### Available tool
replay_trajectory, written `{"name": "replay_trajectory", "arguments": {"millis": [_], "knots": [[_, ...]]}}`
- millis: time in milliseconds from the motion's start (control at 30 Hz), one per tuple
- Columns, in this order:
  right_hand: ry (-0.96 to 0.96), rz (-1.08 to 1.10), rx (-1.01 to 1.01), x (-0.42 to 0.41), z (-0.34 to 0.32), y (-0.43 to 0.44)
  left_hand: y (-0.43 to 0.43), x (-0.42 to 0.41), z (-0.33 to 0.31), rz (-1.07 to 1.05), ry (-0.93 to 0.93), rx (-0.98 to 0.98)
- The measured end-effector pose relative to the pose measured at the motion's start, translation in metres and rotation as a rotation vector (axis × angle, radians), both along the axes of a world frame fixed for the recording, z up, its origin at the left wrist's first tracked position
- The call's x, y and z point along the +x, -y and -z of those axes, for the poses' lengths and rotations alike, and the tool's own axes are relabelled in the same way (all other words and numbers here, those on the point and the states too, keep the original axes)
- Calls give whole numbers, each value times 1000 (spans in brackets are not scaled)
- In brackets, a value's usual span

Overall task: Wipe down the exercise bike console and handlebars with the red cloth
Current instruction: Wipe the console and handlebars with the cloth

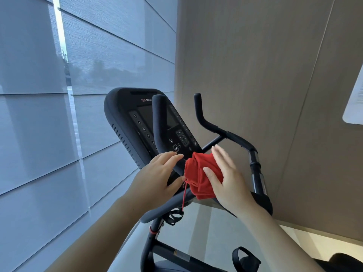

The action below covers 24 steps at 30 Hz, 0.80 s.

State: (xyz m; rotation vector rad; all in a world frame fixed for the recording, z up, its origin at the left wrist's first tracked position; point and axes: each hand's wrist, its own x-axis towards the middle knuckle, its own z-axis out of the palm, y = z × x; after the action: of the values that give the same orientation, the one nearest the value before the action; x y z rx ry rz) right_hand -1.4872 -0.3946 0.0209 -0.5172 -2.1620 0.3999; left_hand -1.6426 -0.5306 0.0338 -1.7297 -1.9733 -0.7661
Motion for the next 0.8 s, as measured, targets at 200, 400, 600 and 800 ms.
{"name": "replay_trajectory", "arguments": {"millis": [200,400,600,800], "knots": [[233,28,173,-2,4,7,2,-1,1,-1,-29,-3],[300,-36,215,-1,11,6,2,-2,7,-22,-23,-17],[176,-43,187,7,19,4,-2,-3,18,-37,-30,12],[78,35,145,-13,12,13,-12,-21,9,46,-118,16]]}}
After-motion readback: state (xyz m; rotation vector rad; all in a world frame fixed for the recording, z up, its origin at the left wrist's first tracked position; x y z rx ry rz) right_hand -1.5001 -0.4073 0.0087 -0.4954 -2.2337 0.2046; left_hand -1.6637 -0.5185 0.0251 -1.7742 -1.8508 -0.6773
